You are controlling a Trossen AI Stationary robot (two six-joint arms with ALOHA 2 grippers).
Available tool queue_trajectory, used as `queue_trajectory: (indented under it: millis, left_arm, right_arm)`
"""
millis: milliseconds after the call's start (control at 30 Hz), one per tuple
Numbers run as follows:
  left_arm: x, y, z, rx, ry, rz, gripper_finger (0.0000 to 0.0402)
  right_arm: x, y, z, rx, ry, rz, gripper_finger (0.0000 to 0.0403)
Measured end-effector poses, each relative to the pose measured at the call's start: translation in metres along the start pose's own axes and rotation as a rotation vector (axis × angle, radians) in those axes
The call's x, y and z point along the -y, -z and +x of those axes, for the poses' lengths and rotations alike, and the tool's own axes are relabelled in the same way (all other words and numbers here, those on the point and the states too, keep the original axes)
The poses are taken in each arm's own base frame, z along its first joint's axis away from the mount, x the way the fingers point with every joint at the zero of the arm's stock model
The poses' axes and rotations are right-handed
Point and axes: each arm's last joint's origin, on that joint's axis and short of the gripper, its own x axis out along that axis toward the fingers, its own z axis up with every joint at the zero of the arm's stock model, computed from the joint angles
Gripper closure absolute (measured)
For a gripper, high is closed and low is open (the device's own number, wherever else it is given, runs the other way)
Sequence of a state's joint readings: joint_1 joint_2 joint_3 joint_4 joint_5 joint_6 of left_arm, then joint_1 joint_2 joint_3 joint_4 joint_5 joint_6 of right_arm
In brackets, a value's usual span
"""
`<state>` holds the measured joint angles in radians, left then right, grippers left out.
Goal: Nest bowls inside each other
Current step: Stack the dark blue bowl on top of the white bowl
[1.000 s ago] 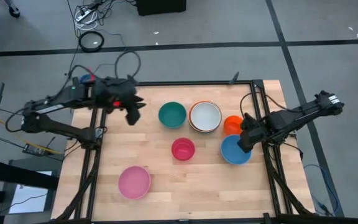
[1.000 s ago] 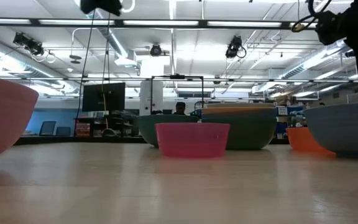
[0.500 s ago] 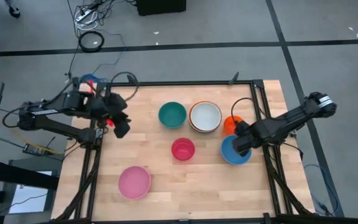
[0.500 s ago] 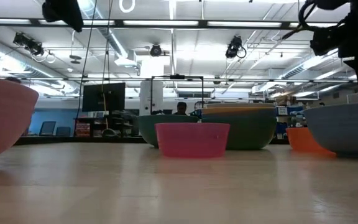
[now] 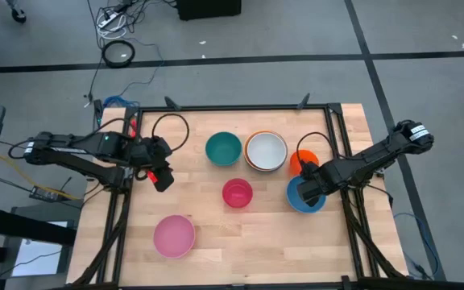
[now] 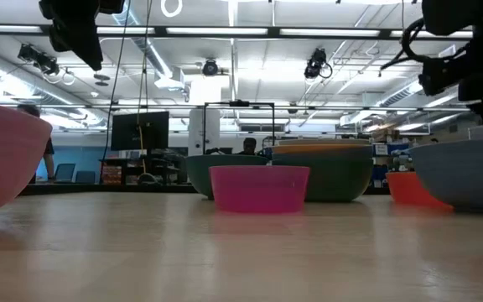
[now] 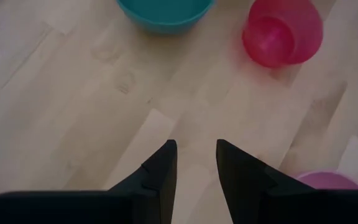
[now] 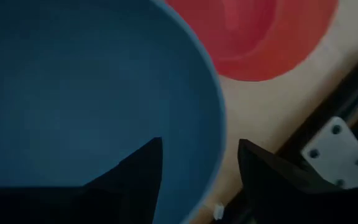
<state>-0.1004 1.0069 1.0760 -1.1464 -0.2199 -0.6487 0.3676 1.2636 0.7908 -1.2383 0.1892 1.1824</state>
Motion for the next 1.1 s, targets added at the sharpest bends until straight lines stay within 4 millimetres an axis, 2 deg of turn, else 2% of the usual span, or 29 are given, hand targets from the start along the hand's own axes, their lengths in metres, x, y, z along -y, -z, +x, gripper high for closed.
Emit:
queue_trajectory:
  millis: [367, 467, 567, 667, 700, 867, 967, 1100]
  left_arm:
    - [0.002, -0.003, 0.0, 0.037, 0.01, -0.01, 0.028]
    - [0.002, -0.003, 0.0, 0.037, 0.009, -0.014, 0.028]
    - [0.002, -0.003, 0.0, 0.037, 0.008, -0.016, 0.028]
    - [0.002, -0.003, 0.0, 0.039, 0.005, -0.017, 0.028]
    - [0.002, -0.003, 0.0, 0.04, 0.002, -0.017, 0.028]
    - [0.001, -0.003, 0.0, 0.049, -0.012, -0.017, 0.028]
    - [0.001, -0.003, 0.0, 0.048, -0.014, -0.016, 0.028]
    - [0.001, -0.003, 0.0, 0.051, -0.019, -0.013, 0.028]
  right_arm:
    - [0.001, 0.009, 0.038, 0.003, -0.029, 0.027, 0.0217]
    - [0.001, 0.01, 0.042, 0.003, -0.03, 0.027, 0.0245]
    - [0.001, 0.009, 0.041, 0.005, -0.029, 0.018, 0.0302]
    - [-0.001, 0.007, 0.033, 0.022, -0.066, 0.004, 0.0374]
    - [-0.001, 0.006, 0.03, 0.026, -0.08, -0.004, 0.0387]
    - [0.006, 0.003, 0.006, 0.075, -0.099, 0.0, 0.0398]
    - [0.008, -0.005, -0.018, 0.197, -0.156, 0.011, 0.0401]
    - [0.016, -0.026, -0.049, 0.396, -0.177, 0.036, 0.0402]
